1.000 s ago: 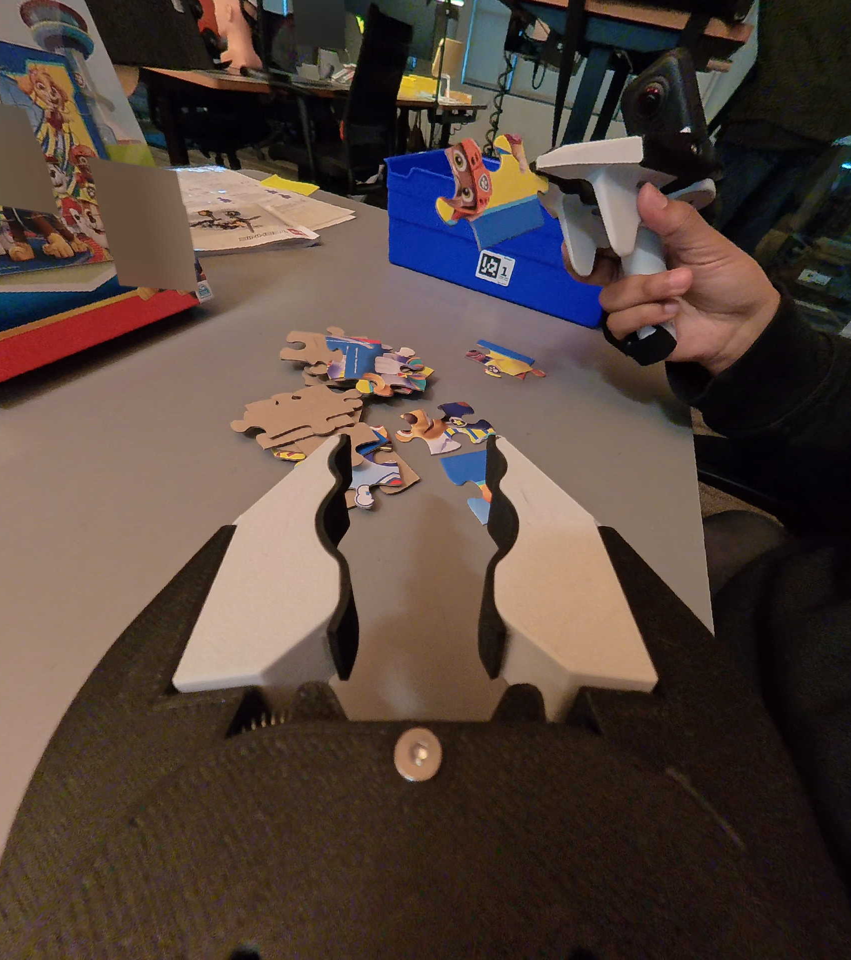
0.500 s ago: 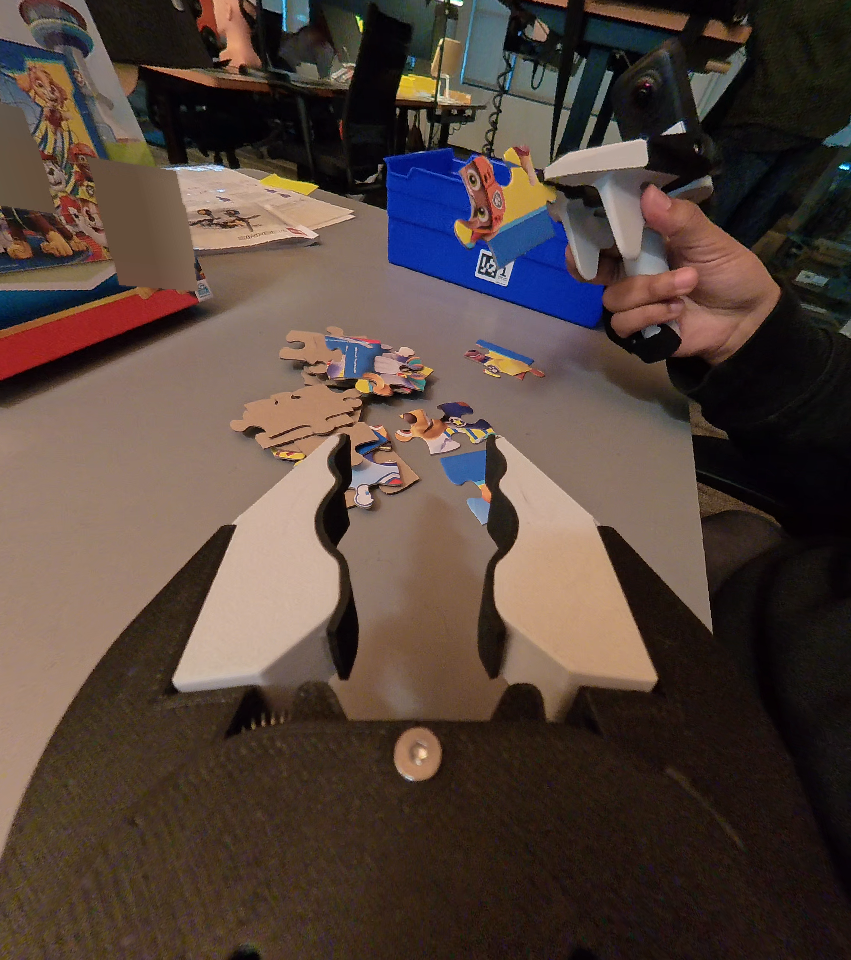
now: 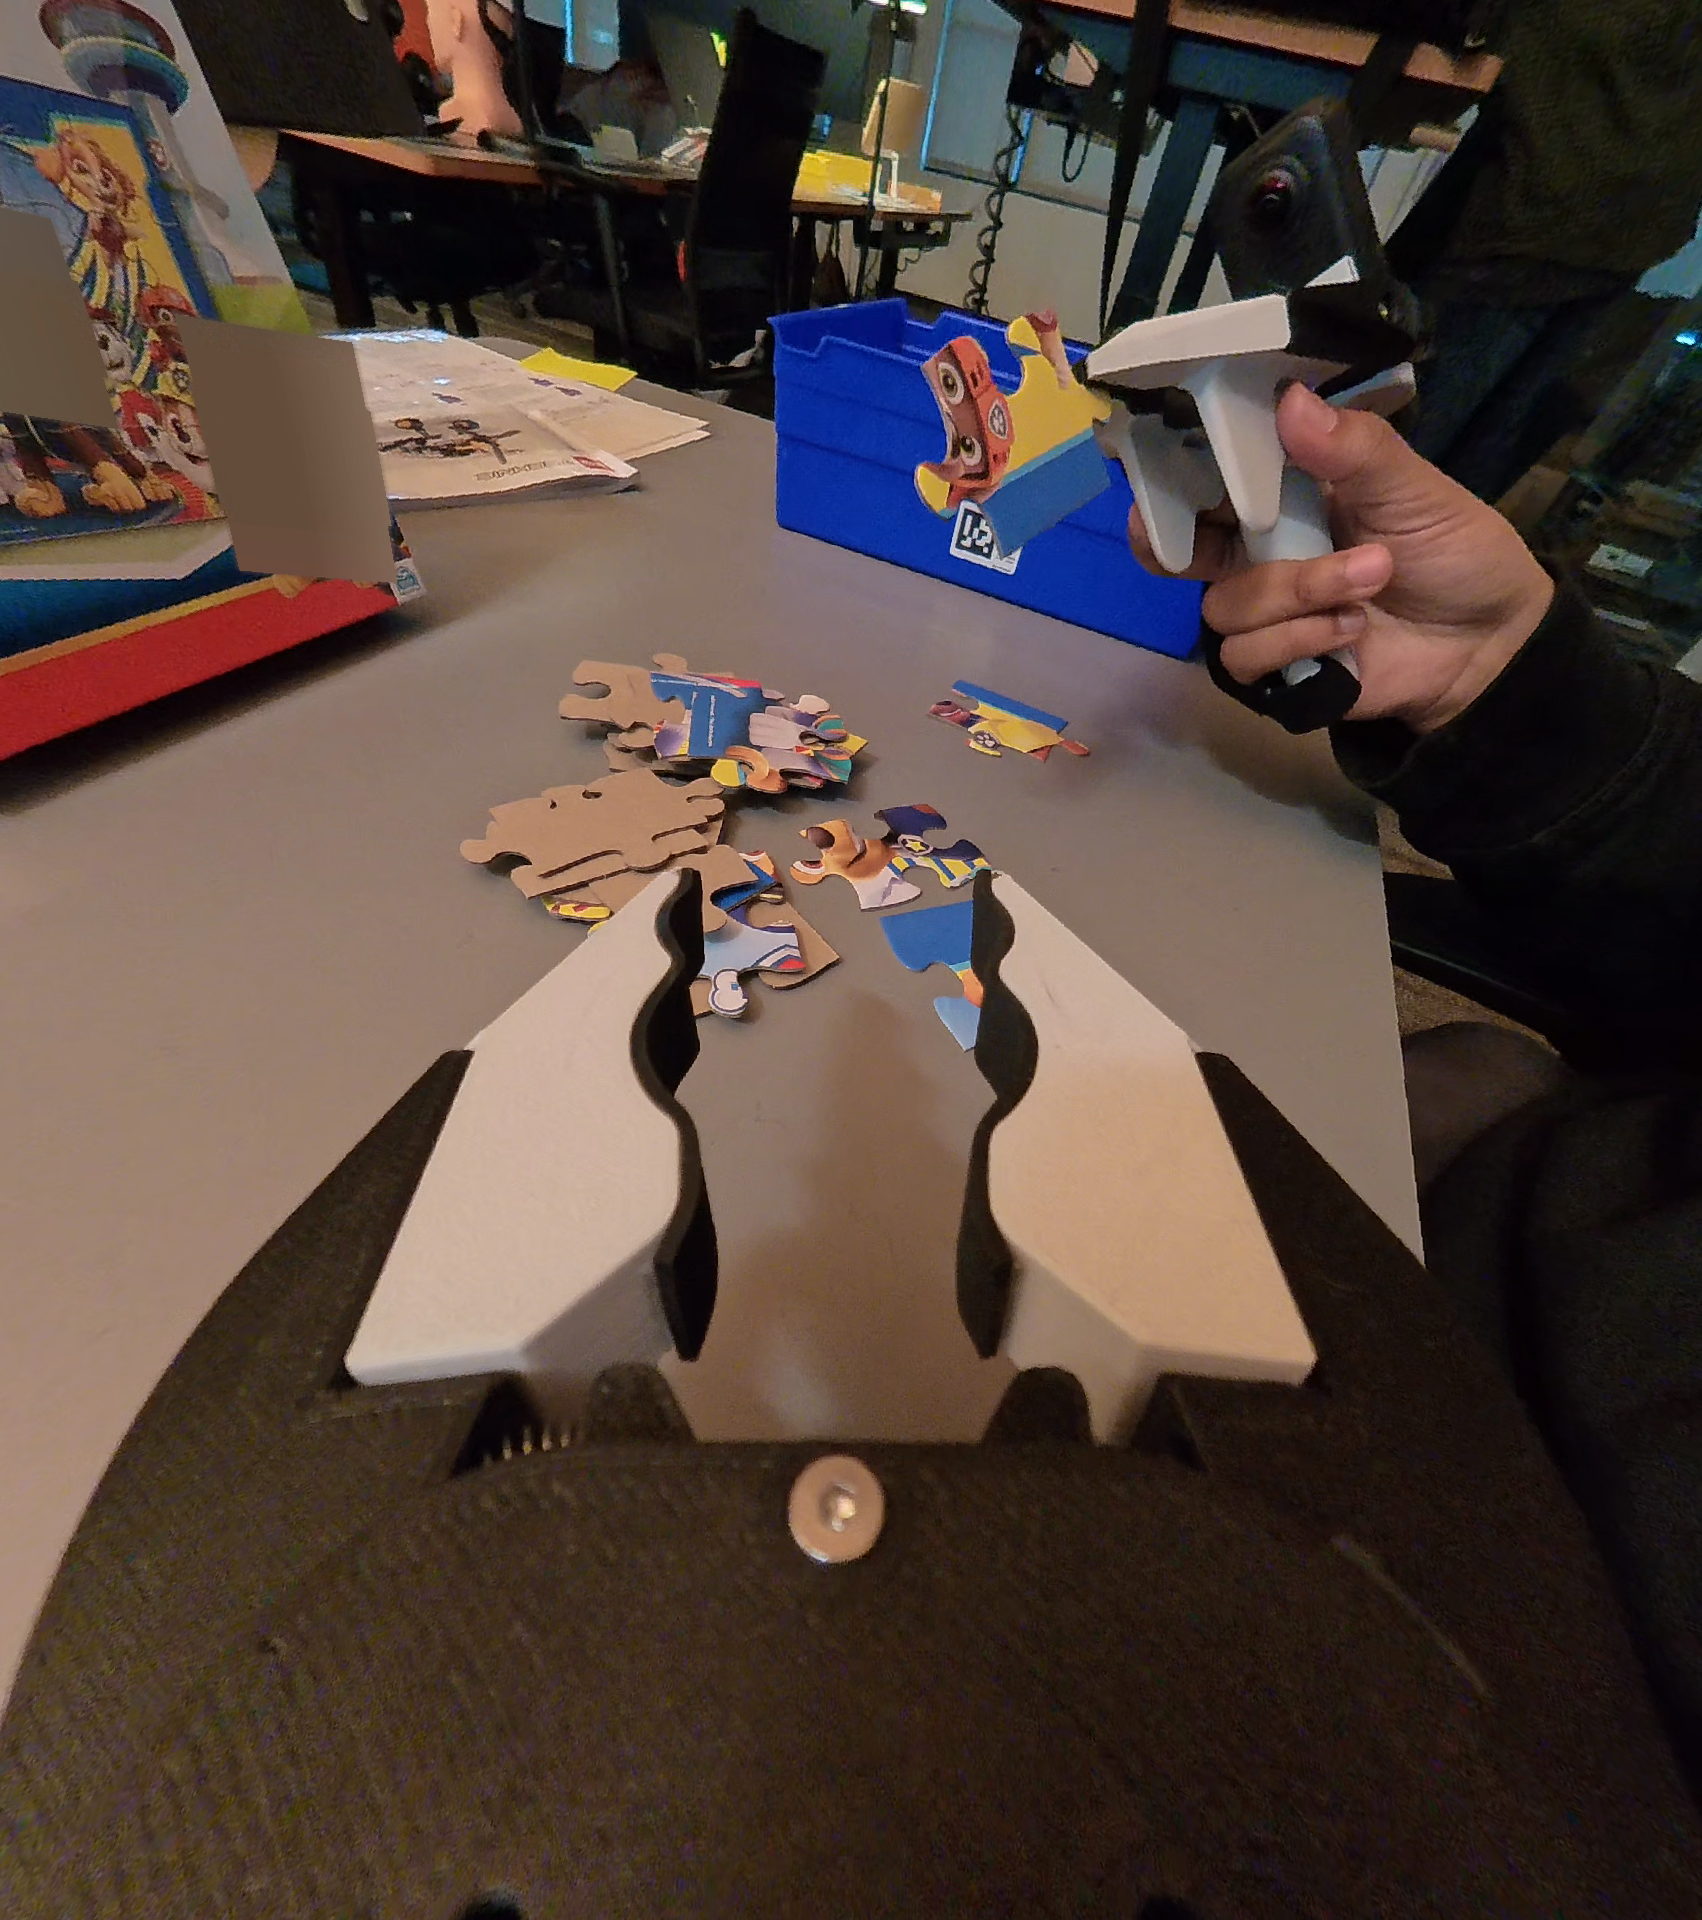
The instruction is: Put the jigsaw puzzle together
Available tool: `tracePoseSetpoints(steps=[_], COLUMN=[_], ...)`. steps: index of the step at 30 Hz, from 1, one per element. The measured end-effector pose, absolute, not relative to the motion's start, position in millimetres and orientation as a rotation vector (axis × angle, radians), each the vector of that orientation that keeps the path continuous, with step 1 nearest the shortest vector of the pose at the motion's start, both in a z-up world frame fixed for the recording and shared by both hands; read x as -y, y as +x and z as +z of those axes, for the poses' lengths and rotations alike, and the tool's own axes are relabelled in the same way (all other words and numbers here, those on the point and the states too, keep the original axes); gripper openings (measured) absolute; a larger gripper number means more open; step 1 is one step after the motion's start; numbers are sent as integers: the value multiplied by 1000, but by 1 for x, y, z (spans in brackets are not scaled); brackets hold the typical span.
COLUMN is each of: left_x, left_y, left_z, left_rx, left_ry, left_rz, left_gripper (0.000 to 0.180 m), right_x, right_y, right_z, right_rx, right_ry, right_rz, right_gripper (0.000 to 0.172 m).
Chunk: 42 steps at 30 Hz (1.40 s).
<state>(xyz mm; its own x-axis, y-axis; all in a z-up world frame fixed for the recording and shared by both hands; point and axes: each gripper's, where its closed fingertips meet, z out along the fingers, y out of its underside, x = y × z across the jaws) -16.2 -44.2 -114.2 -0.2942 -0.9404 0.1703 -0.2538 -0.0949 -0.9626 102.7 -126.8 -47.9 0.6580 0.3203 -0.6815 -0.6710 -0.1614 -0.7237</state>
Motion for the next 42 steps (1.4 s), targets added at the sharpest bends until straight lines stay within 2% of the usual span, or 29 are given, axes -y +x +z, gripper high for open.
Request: tracePoseSetpoints(steps=[34,38,42], left_x=[44,44,44], left_y=[-16,-16,-16], left_z=[-114,-114,-114], left_rx=[-1561,-1562,-1561], left_ry=[-1325,-1325,-1324], left_rz=[-1430,-1430,-1429], left_gripper=[50,50,50], right_x=[132,143,178], right_y=[101,98,71], right_z=[-47,-54,-95], right_rx=[-274,-214,12], right_ry=[-1517,-1631,-2009], right_rz=[924,950,970], right_gripper=[0,0,0])
